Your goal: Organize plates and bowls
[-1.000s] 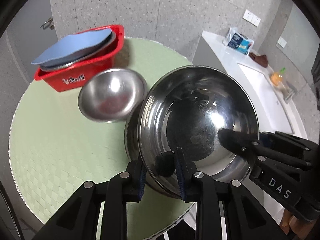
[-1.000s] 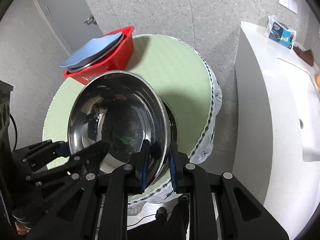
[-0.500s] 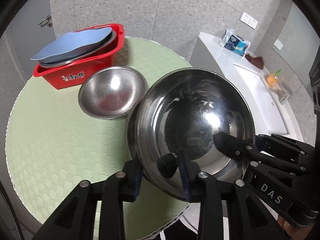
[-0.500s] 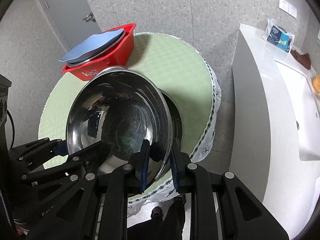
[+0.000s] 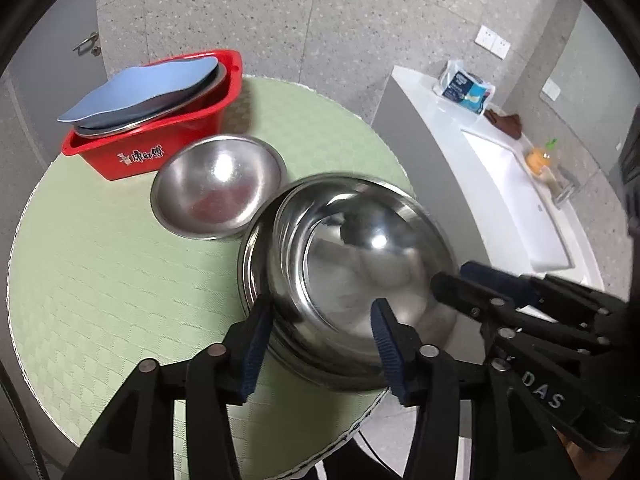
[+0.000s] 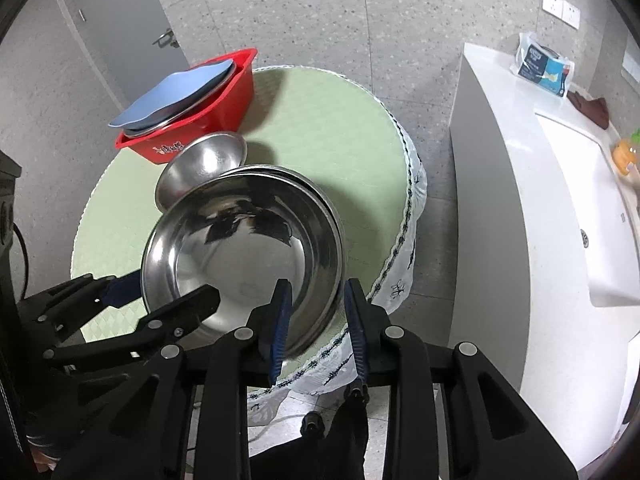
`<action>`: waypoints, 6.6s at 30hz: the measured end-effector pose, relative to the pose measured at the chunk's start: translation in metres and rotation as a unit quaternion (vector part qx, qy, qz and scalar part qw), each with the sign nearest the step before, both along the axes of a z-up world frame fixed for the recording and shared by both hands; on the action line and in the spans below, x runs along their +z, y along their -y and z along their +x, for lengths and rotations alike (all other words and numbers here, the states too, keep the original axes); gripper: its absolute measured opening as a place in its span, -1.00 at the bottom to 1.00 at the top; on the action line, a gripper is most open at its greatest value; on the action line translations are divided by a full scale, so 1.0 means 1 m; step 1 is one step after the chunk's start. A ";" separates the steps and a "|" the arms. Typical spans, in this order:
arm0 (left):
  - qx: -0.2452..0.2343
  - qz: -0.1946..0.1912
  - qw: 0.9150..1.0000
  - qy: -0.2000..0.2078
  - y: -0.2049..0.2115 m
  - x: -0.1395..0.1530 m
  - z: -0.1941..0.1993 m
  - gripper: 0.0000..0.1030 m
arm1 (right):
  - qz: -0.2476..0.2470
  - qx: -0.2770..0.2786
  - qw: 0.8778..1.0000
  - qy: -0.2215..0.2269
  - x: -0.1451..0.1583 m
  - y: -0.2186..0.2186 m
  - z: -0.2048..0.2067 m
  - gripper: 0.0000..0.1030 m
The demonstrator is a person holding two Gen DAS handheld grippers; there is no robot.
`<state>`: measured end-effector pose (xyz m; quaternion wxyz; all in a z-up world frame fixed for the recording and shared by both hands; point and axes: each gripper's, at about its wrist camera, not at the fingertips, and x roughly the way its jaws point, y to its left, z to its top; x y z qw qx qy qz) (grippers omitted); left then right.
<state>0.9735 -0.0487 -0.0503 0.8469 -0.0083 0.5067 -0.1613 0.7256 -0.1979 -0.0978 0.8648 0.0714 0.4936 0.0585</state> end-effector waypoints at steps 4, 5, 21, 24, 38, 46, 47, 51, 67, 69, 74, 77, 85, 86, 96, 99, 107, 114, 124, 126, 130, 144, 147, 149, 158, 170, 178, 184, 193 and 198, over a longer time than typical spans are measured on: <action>0.010 -0.002 1.000 0.008 -0.007 0.004 -0.002 0.18 | 0.011 -0.005 1.000 -0.003 -0.002 0.004 0.002 -0.37; 0.013 -0.008 1.000 0.008 -0.010 0.005 -0.003 0.18 | 0.012 -0.006 1.000 -0.002 0.000 0.005 0.003 -0.31; 0.156 -0.028 0.987 0.035 -0.079 0.022 0.018 0.52 | 0.029 0.056 0.997 0.033 0.030 -0.001 0.080 -0.07; 0.192 -0.026 0.981 0.023 -0.092 0.014 0.031 0.52 | 0.039 0.079 0.996 0.021 0.026 -0.007 0.104 -0.07; 0.238 -0.035 0.969 -0.062 -0.104 -0.043 0.082 0.13 | 0.076 0.179 0.977 -0.085 -0.034 -0.052 0.182 -0.06; 0.218 -0.081 0.970 -0.076 -0.104 -0.055 0.109 -0.73 | 0.076 0.210 0.969 -0.102 -0.046 -0.072 0.189 -0.49; 0.217 -0.079 0.970 -0.075 -0.105 -0.056 0.114 -0.75 | 0.078 0.216 0.968 -0.103 -0.046 -0.073 0.188 -0.58; 0.225 -0.075 0.969 -0.070 -0.117 -0.058 0.116 -0.75 | 0.068 0.227 0.967 -0.096 -0.043 -0.086 0.181 -0.60; 0.225 -0.059 0.972 0.018 -0.144 0.019 0.049 -0.75 | 0.083 0.244 0.965 -0.036 0.012 -0.128 0.122 -0.60; 0.215 -0.057 0.974 0.030 -0.142 0.028 0.032 -0.75 | 0.083 0.239 0.967 -0.024 0.020 -0.130 0.111 -0.60; 0.175 -0.054 0.981 0.059 -0.124 0.051 0.009 -0.75 | 0.083 0.212 0.974 0.007 0.043 -0.116 0.086 -0.60; 0.146 -0.054 0.985 0.071 -0.110 0.057 -0.008 -0.75 | 0.083 0.189 0.978 0.023 0.054 -0.098 0.070 -0.60; 0.057 -0.043 0.995 0.069 -0.066 0.047 -0.023 -0.74 | 0.077 0.110 0.990 0.039 0.059 -0.041 0.032 -0.60; 0.044 -0.041 0.996 0.065 -0.057 0.044 -0.024 -0.74 | 0.076 0.101 0.991 0.038 0.057 -0.033 0.029 -0.60; 0.000 -0.016 0.999 0.037 -0.028 0.019 0.012 -0.73 | 0.070 0.038 0.997 0.010 0.026 0.011 0.013 -0.59; 0.001 -0.004 1.000 0.030 -0.020 0.011 0.020 -0.73 | 0.065 0.035 0.997 0.005 0.021 0.013 0.014 -0.59; 0.012 0.015 1.000 0.022 0.001 -0.001 0.029 -0.72 | 0.032 0.047 0.998 0.003 0.010 0.003 0.013 -0.54; 0.014 0.025 0.999 0.018 0.007 -0.013 0.032 -0.66 | 0.012 0.053 0.999 -0.003 0.001 -0.001 0.016 -0.54; 0.003 0.051 0.998 0.048 0.017 -0.022 0.027 -0.52 | 0.010 0.047 0.999 0.005 0.000 -0.003 0.015 -0.52; 0.001 0.048 0.998 0.046 0.017 -0.024 0.026 -0.52 | 0.014 0.047 0.999 0.006 0.000 -0.002 0.015 -0.50; 0.000 0.051 0.998 0.046 0.017 -0.026 0.025 -0.51 | 0.016 0.036 0.999 0.015 0.006 0.003 0.012 -0.26; -0.001 0.051 0.997 0.053 0.011 -0.019 0.017 -0.31 | 0.110 -0.009 0.994 -0.017 -0.023 0.026 0.016 -0.10; -0.001 0.047 0.998 0.052 0.009 -0.016 0.014 -0.30 | 0.123 -0.011 0.992 -0.030 -0.032 0.025 0.019 -0.10; 0.001 0.049 0.997 0.057 0.008 -0.013 0.012 -0.29 | 0.127 -0.013 0.991 -0.031 -0.034 0.026 0.020 -0.10; 0.018 0.045 0.994 0.094 -0.001 -0.003 -0.005 -0.14 | 0.130 -0.010 0.991 -0.018 -0.039 0.017 0.019 -0.08; 0.072 0.040 0.991 0.103 -0.019 -0.012 -0.013 0.50 | 0.134 -0.014 0.991 -0.006 -0.041 0.018 0.015 -0.06; 0.091 -0.009 0.994 0.055 -0.030 -0.032 0.000 0.56 | 0.135 -0.017 0.991 -0.011 -0.045 0.019 0.013 -0.07; 0.095 -0.018 0.995 0.038 -0.038 -0.041 0.017 0.24 | 0.141 -0.022 0.990 -0.009 -0.047 0.021 0.012 -0.07; 0.057 -0.021 0.998 0.031 -0.033 -0.047 0.036 -0.20 | 0.135 -0.018 0.991 -0.003 -0.044 0.016 0.011 -0.06; 0.056 -0.027 0.998 0.028 -0.042 -0.046 0.037 -0.23 | 0.129 -0.020 0.991 0.003 -0.040 0.012 0.008 -0.06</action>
